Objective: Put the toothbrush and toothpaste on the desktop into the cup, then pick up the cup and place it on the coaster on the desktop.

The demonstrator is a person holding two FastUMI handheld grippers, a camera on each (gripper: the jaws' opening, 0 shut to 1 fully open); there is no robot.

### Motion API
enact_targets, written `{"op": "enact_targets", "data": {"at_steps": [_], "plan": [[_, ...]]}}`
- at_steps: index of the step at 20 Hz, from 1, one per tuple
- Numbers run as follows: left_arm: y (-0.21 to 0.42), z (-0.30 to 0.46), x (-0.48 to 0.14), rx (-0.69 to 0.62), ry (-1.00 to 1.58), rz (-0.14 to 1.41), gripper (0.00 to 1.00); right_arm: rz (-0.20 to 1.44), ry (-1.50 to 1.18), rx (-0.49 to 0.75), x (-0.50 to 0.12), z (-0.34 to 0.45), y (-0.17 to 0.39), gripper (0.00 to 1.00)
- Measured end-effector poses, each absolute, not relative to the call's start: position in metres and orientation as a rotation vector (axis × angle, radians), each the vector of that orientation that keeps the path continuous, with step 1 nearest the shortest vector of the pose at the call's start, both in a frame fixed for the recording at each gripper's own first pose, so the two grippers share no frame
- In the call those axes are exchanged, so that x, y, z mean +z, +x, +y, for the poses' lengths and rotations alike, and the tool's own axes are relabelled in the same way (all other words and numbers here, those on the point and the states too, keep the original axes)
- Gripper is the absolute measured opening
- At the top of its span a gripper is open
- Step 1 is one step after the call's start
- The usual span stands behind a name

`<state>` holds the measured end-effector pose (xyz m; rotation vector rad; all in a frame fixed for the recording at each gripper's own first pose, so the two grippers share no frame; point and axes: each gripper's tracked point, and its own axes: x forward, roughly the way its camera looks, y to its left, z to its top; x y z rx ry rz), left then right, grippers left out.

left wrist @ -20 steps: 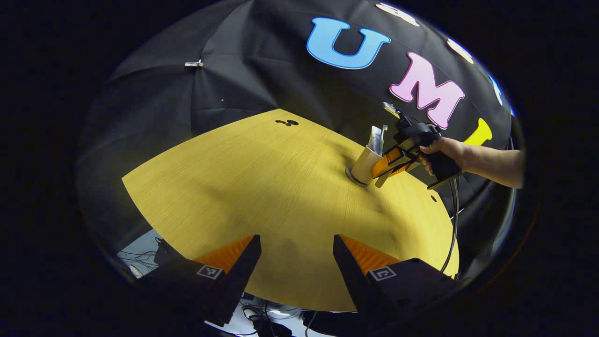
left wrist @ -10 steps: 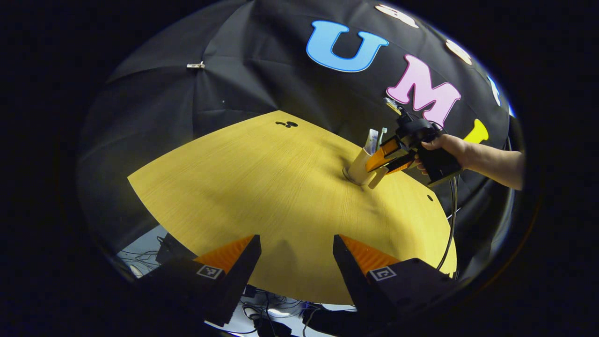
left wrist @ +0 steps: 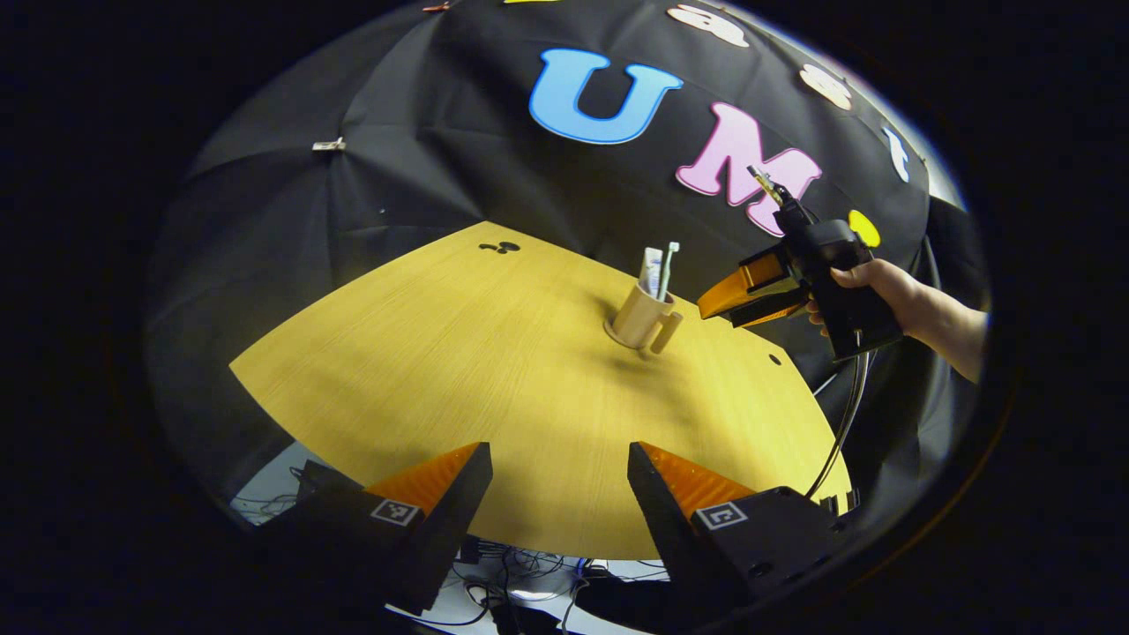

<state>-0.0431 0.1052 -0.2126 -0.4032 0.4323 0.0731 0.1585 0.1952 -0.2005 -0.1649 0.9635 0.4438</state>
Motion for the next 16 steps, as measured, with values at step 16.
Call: {"op": "enact_targets", "data": {"at_steps": [16], "plan": [[-0.005,0.026,-0.057,-0.105,-0.068,0.159,0.98,0.377,-0.007,0.133,-0.046,0.077,0.047,0.99]]}}
